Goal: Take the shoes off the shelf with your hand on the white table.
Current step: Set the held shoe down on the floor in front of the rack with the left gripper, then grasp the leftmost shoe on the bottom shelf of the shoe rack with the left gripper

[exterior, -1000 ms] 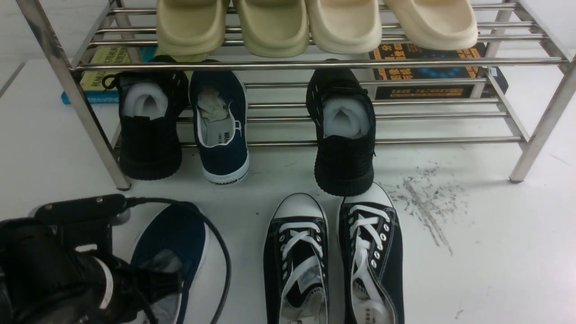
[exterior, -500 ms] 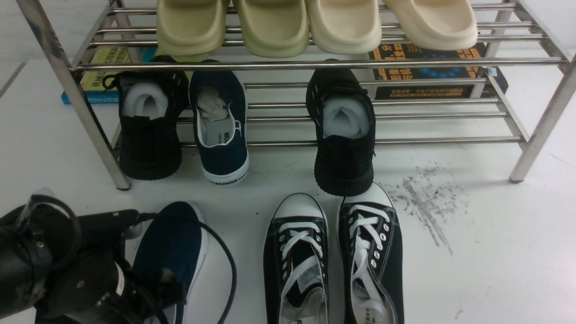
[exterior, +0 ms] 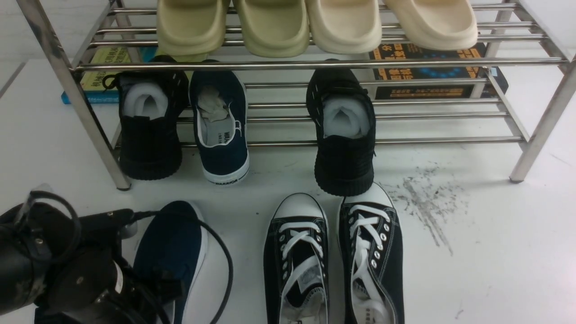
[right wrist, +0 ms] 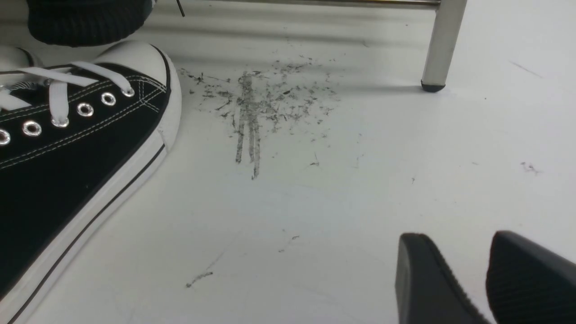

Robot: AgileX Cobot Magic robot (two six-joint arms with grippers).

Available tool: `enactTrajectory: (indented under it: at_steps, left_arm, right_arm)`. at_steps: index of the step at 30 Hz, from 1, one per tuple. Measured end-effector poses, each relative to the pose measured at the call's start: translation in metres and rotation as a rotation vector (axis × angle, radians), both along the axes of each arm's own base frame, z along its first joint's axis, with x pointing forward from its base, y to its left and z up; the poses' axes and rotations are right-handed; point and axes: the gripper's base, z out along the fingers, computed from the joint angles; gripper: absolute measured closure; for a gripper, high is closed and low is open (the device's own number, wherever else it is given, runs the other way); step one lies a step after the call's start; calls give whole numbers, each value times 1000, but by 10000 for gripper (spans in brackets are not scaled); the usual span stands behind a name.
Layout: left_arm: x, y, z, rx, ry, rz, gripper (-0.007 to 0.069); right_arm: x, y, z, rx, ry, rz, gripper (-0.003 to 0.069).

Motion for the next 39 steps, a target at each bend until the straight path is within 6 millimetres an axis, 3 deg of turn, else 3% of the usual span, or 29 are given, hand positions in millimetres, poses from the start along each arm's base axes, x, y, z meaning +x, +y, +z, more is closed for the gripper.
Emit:
enactTrajectory:
  at_steps: [3,6,15,24,27,30,33,37,39]
  left_arm:
    - [2,-1,9,12,37,30,148]
    - [6,-1,21,56,78,33,97]
    - [5,2,62,76,56,28,90]
    - [-36,23,110,-2,-81,60,103]
    - [-48,28,131,-52,-160,67,207]
    - [-46,26,154,-107,-225,69,419]
    - [-34,20,171,-133,-280,53,577]
    - [-13,9,178,-152,-324,37,622]
    - [19,-8,176,-172,-358,16,624]
  right_arm:
    - [0,0,0,0,0,0,422]
    - [0,0,0,0,0,0,422]
    - [0,0,0,0,0,0,422]
    - [0,0,0,0,0,0,422]
    - [0,0,0,0,0,0,422]
    - [0,0,0,0,0,0,422]
    - [0,0,0,0,0,0,422]
    - [0,0,0,1,0,0,422]
    - [0,0,0,1,0,0,422]
